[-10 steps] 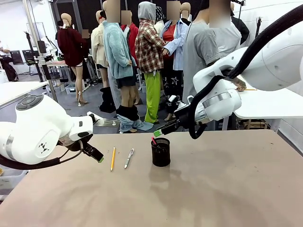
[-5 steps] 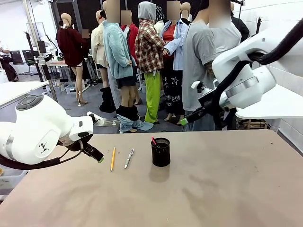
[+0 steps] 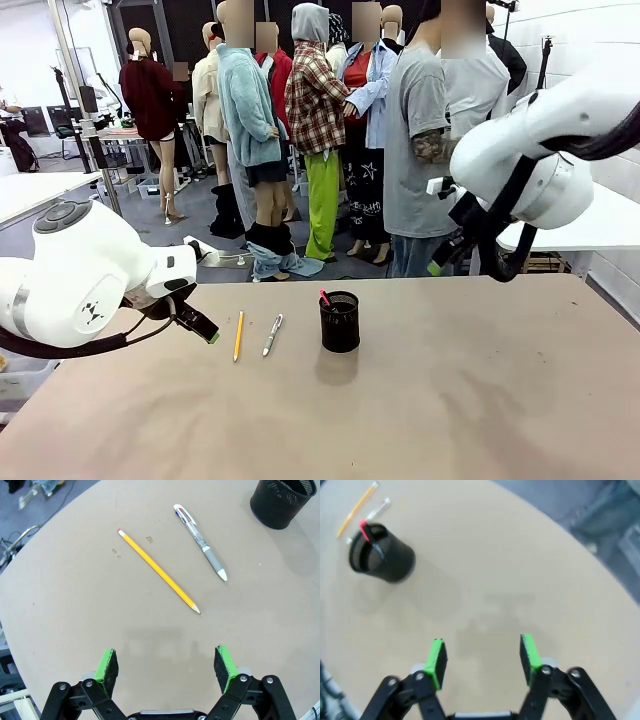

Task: Place the pens into the pen holder.
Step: Pick up a writing instrument from the table and place it into the Pen holder.

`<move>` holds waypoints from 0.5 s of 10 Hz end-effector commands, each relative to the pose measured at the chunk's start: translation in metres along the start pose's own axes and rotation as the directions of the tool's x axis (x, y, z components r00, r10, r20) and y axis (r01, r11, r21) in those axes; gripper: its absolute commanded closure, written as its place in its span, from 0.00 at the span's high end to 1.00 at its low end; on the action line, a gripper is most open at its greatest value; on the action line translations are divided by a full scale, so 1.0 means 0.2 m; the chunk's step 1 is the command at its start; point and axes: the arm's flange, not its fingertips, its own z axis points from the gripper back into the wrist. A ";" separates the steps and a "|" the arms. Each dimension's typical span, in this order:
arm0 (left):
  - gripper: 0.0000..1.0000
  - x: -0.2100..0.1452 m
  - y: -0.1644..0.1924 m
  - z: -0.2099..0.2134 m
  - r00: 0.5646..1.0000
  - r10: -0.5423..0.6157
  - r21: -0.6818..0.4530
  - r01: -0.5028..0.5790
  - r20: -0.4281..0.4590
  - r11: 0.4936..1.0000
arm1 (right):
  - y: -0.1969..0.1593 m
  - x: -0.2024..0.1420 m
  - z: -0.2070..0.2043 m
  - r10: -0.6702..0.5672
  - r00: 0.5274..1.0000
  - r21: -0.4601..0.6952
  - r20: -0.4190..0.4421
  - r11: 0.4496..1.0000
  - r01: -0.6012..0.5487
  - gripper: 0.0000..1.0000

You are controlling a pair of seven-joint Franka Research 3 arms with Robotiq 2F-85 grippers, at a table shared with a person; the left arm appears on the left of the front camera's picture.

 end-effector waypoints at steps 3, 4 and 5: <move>1.00 0.00 0.01 0.00 1.000 0.005 0.000 -0.005 0.002 1.000 | -0.05 0.02 0.09 -0.175 0.945 -0.125 -0.278 0.982 0.145 1.00; 1.00 0.00 0.01 0.00 1.000 0.005 0.000 -0.005 0.002 1.000 | -0.09 -0.02 0.12 -0.215 0.928 -0.163 -0.303 0.972 0.172 1.00; 1.00 0.00 0.01 0.00 1.000 0.005 0.000 -0.005 0.002 1.000 | -0.10 -0.06 0.13 -0.194 0.929 -0.195 -0.316 0.971 0.136 1.00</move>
